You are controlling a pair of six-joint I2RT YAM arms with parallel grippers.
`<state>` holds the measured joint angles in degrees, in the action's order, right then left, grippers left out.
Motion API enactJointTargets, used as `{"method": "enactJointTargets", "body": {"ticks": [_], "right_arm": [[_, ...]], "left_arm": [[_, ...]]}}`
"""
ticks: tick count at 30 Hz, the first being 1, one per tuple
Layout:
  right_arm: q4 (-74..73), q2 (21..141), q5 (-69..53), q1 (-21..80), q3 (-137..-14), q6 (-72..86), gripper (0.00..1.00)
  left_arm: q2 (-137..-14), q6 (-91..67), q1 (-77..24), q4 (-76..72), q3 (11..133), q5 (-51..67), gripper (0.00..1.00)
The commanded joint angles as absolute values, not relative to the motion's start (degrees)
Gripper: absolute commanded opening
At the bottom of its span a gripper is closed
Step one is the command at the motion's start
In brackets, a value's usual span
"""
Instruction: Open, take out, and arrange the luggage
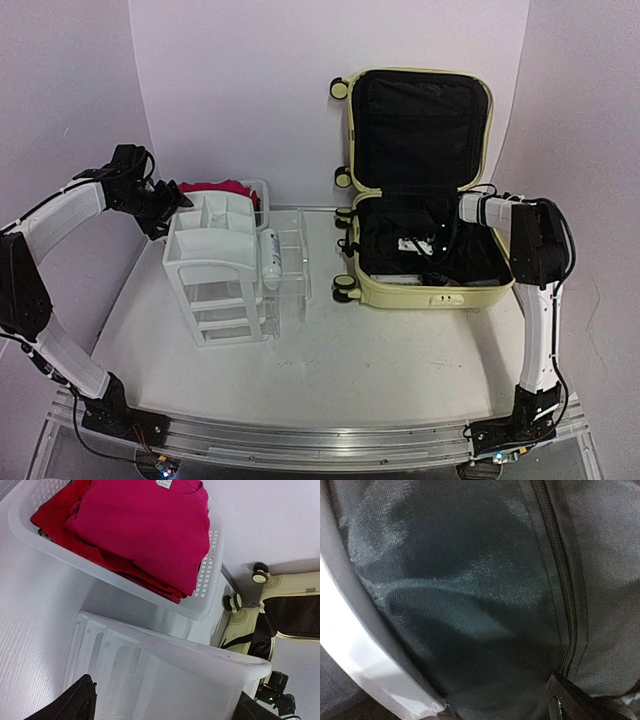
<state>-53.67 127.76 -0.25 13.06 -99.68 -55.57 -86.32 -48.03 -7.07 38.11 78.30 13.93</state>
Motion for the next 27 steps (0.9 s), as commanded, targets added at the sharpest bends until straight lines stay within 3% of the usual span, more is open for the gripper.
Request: {"method": "enactJointTargets", "body": {"ticks": [1,7,15,27], "right_arm": [[-34.71,125.34,-3.66,12.01,-103.76,-50.42,0.98],[-46.88,121.27,-24.65,11.76,-101.94,-55.84,0.98],[-48.15,123.01,-31.33,14.42,-104.39,-55.72,0.98],[-50.67,125.42,-31.25,18.26,-103.06,-57.41,0.95]], "left_arm": [[-87.36,-48.08,-6.77,40.50,78.57,11.73,0.80],[-87.62,-47.81,-6.77,40.45,78.73,12.41,0.80],[-87.63,-45.55,-6.76,40.36,79.45,13.56,0.80],[-86.16,-42.18,-6.77,39.96,79.30,15.29,0.80]]}}
